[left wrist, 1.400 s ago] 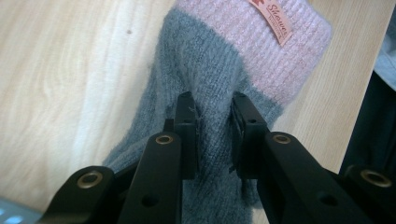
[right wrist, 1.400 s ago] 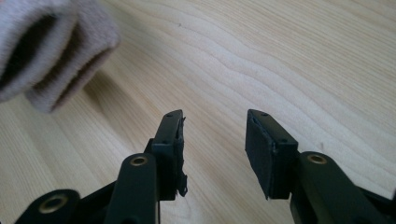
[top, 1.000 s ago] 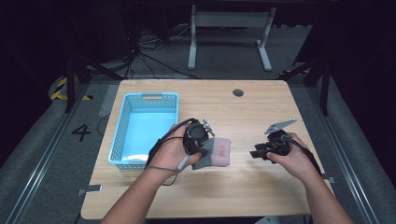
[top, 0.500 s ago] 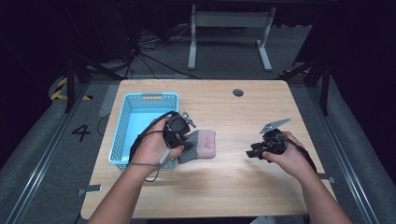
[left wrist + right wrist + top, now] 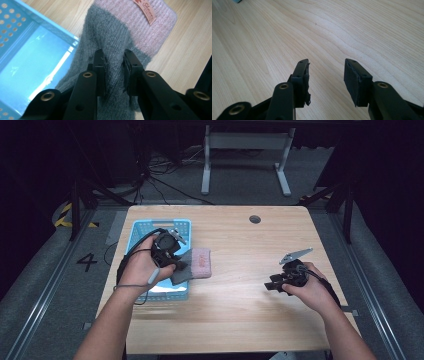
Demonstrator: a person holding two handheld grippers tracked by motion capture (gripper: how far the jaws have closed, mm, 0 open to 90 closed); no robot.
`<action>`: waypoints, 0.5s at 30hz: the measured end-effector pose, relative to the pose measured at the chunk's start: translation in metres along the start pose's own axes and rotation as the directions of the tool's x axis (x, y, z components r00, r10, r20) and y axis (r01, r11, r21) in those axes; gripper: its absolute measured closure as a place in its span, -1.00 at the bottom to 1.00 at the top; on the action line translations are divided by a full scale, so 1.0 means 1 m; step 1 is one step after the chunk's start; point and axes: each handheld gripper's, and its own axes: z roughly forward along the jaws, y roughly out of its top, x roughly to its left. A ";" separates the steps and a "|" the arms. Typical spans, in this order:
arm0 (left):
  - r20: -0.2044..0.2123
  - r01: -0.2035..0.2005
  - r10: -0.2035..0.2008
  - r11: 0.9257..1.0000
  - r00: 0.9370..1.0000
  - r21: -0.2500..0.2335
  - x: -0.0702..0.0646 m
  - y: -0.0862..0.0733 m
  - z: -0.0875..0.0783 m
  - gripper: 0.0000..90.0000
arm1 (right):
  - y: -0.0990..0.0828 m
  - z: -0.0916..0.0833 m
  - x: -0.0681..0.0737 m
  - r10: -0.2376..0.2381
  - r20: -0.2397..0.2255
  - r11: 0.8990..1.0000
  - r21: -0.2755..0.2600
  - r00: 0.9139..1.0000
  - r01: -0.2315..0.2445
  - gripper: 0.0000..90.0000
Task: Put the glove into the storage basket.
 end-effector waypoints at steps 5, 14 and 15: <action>-0.036 0.042 -0.042 0.999 0.998 0.003 0.016 -0.008 -0.008 0.67 | -0.001 0.001 -0.001 0.004 0.001 1.000 0.003 1.000 -0.004 0.25; -0.037 0.077 -0.076 0.997 0.996 0.018 0.045 -0.026 -0.012 0.67 | -0.001 0.004 -0.001 0.006 -0.002 1.000 0.008 1.000 -0.006 0.24; -0.036 0.075 -0.074 0.997 0.997 0.024 0.047 -0.027 -0.010 0.67 | -0.001 0.005 -0.001 0.005 -0.002 1.000 0.008 1.000 -0.005 0.24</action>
